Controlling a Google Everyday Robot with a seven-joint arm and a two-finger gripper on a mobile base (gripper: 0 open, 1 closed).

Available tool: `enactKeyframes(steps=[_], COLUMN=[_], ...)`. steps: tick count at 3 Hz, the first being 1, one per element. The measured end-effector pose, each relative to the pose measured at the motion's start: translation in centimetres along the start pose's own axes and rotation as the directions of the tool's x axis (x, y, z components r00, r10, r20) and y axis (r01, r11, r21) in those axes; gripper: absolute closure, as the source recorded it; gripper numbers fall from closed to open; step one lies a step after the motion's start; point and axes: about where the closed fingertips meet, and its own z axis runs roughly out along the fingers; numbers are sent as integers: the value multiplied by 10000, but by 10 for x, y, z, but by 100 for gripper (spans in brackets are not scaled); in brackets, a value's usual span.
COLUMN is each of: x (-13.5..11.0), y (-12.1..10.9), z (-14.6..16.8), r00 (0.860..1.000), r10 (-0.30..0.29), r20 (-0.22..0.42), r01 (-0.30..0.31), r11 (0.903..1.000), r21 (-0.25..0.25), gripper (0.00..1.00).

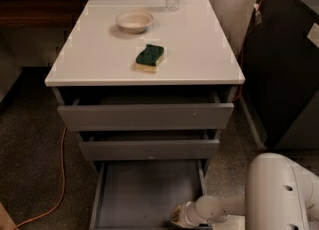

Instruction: Place sponge into bottom drawer

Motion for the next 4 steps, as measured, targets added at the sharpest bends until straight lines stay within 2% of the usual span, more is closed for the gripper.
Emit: enactKeyframes(steps=[1,2,3,4], x=[-24,-85,-85,-87], y=[-5,-23,-23,-30], z=[-16,-59,-59,-53], r00=[9995,9962,9962,9973], r10=[-214,-733,-733,-313], r20=[227,474,474,668], r01=[200,667,667,237], r11=[9981,9893,9893,9934], r21=[590,1298,1298,1122], gripper=[20,0,0,0])
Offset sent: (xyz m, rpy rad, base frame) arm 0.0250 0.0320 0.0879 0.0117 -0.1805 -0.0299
